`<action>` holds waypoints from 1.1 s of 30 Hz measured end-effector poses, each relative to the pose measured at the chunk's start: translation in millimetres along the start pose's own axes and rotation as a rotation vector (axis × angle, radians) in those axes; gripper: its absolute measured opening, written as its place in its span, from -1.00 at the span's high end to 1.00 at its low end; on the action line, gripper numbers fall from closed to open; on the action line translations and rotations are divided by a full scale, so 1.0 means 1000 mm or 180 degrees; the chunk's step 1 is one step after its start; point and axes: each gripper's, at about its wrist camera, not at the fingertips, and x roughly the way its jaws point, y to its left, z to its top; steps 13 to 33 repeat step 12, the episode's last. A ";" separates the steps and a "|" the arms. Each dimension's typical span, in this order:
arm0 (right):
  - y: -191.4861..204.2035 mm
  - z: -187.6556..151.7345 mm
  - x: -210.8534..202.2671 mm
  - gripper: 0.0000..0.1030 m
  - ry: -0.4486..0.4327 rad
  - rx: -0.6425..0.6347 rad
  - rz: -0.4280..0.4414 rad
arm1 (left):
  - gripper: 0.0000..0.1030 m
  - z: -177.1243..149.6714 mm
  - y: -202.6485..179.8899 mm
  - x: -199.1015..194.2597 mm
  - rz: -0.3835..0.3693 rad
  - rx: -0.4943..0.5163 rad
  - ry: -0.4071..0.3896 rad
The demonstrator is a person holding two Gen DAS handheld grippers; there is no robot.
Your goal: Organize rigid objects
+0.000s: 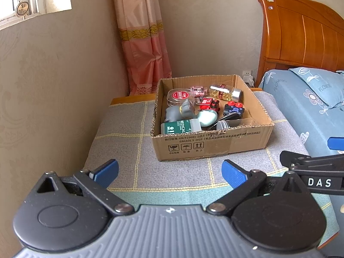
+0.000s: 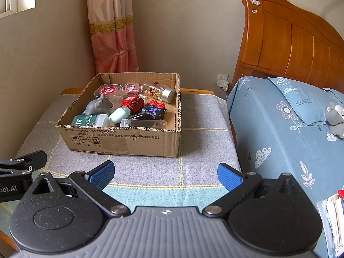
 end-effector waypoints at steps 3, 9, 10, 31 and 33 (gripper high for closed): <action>0.000 0.000 0.000 -1.00 0.0000 0.0001 0.0003 | -0.97 0.000 0.000 -0.001 -0.0003 0.0000 0.0004; -0.001 0.000 0.000 -1.00 -0.0004 0.0006 0.0003 | -0.97 -0.001 -0.001 -0.001 -0.0002 -0.0001 0.0003; -0.001 0.000 0.000 -1.00 -0.0005 0.0007 0.0002 | -0.97 -0.001 -0.001 -0.001 -0.0001 -0.0001 0.0004; -0.001 0.000 0.000 -1.00 -0.0004 0.0012 0.0005 | -0.97 -0.001 0.000 -0.001 -0.0004 0.0000 0.0004; -0.001 0.000 0.000 -1.00 -0.0004 0.0012 0.0005 | -0.97 -0.001 0.000 -0.001 -0.0004 0.0000 0.0004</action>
